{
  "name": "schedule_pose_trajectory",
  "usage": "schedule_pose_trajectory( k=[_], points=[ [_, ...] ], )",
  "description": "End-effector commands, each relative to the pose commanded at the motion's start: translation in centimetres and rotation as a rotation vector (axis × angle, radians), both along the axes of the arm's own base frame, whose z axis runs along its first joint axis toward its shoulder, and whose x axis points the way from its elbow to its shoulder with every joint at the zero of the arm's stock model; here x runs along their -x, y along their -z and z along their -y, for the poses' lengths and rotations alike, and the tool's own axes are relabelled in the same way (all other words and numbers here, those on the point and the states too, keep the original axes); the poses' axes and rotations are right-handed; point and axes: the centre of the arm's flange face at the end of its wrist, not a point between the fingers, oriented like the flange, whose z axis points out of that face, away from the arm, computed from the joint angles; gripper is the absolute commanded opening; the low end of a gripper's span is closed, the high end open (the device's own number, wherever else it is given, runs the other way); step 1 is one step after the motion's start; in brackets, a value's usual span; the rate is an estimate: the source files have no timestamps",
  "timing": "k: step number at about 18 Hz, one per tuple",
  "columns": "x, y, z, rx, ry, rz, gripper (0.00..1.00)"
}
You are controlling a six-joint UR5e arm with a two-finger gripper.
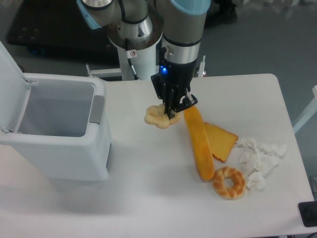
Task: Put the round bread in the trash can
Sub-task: 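Lift the held twisted roll up off the table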
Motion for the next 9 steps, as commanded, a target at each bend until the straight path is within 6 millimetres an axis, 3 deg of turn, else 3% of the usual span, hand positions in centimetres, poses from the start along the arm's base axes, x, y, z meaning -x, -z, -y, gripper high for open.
schedule_pose_trajectory(
  k=[9],
  points=[
    [1.0, -2.1, 0.8, -0.157, -0.125, 0.136, 0.03]
  ],
)
